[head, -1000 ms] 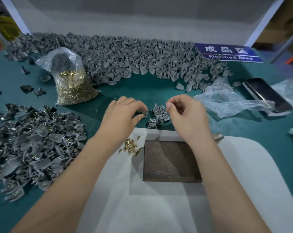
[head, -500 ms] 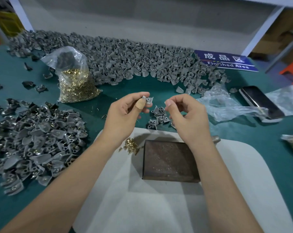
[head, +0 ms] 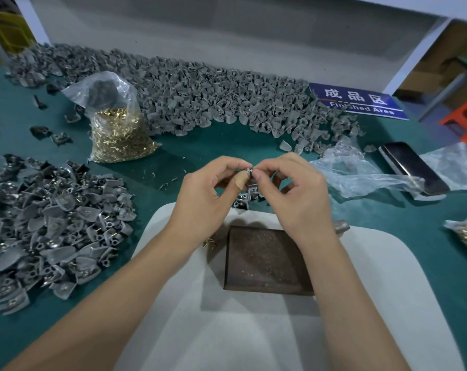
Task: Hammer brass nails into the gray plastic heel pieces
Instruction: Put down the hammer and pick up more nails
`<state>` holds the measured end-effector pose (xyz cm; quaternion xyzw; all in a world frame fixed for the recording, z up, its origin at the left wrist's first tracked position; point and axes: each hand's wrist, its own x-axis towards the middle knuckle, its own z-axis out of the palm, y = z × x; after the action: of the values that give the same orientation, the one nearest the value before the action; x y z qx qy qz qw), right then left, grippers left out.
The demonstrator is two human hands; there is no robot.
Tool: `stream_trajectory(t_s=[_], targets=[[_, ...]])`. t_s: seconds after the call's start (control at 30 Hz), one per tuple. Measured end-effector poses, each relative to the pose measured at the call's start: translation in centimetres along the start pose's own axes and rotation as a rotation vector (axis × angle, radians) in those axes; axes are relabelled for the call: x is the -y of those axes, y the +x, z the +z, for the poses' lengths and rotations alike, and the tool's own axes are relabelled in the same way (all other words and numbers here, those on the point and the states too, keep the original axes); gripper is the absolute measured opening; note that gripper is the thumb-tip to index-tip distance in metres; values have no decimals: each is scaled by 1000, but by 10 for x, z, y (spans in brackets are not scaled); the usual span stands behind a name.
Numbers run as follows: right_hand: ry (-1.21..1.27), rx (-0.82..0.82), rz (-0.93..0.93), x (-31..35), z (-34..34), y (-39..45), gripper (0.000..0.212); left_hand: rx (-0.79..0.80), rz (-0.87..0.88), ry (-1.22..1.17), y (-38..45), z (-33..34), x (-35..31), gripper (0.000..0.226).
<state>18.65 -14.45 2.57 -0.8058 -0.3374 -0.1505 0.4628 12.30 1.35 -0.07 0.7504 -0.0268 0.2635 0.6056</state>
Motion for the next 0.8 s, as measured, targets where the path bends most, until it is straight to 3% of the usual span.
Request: stream_trajectory(t_s=[0.4, 0.67, 0.8], targets=[[3, 58, -26, 2, -4, 2, 13, 33, -21, 51, -1, -4, 0, 12], [-285, 185, -148, 7, -8, 5, 7, 144, 30, 288, 4, -13, -6, 9], [-148, 128, -100, 5, -6, 3, 8, 111, 28, 191, 4, -16, -9, 9]])
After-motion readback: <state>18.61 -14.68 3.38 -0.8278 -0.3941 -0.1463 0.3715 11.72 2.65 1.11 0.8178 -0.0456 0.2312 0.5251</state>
